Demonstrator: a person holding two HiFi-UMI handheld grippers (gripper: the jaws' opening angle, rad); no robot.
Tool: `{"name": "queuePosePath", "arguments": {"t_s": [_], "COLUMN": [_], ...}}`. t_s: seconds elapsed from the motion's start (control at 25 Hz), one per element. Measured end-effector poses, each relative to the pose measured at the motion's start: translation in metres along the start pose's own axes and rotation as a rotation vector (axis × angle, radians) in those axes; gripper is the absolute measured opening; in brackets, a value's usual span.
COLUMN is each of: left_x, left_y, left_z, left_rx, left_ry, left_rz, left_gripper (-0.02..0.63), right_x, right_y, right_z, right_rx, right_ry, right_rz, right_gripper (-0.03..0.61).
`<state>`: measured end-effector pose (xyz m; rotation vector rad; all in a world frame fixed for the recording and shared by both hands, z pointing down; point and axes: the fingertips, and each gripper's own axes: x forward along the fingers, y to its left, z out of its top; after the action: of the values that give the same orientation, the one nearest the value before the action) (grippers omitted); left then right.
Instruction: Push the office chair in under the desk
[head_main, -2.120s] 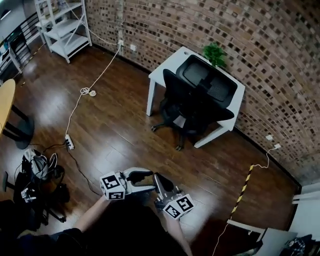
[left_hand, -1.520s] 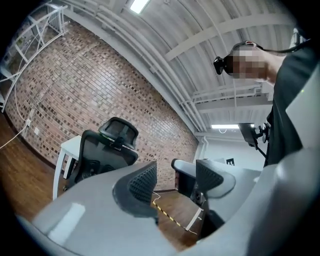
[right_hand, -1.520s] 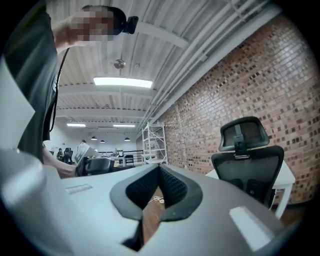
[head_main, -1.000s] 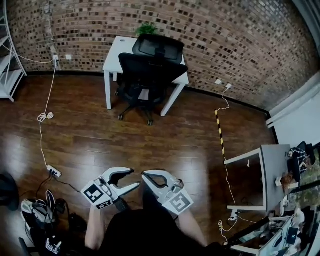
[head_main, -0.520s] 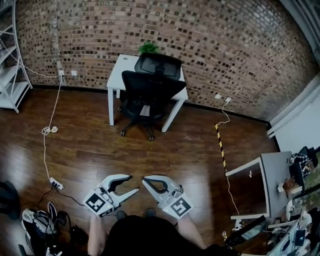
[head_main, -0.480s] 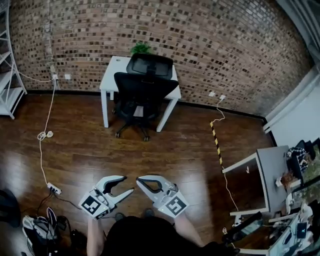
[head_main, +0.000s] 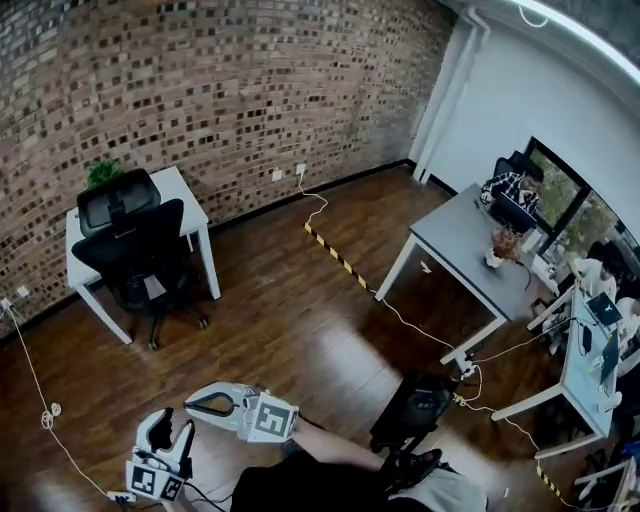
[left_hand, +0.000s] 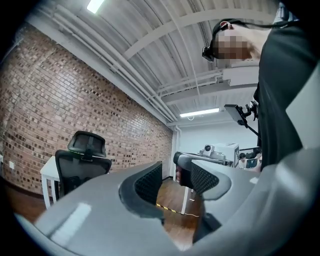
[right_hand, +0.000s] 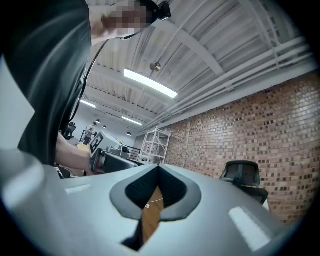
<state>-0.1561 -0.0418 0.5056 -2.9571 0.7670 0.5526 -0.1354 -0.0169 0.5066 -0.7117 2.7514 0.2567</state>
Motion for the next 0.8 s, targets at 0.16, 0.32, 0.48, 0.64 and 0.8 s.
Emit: {"name": "queuePosePath", "arguments": {"t_s": [0.16,0.32,0.48,0.64,0.8], "left_x": [0.028,0.021,-0.005,-0.017,-0.020], "left_y": [-0.046,-0.073,-0.044,-0.032,-0.015], "left_z": [-0.001,0.032,0.075,0.089,0.108], "left_rx": [0.006,0.014,0.032,-0.044,0.050], "left_ry": [0.011,0.045,0.065,0.182,0.074], "left_rz": [-0.012,-0.023,-0.006,0.018,-0.020], "left_gripper": [0.374,0.374,0.376,0.376,0.377], "right_x": [-0.056,-0.070,-0.026,0.000,0.016], "right_y": [-0.005,0.015,0.025,0.022,0.022], "right_z": [0.017,0.047,0.055,0.054,0.049], "right_rx": [0.017,0.051,0.029,0.003,-0.033], "right_ry": [0.061,0.170,0.253,0.295,0.324], "right_rz": [-0.023,-0.051,-0.033,-0.006,-0.007], "right_gripper": [0.012,0.012,0.012,0.012,0.012]}}
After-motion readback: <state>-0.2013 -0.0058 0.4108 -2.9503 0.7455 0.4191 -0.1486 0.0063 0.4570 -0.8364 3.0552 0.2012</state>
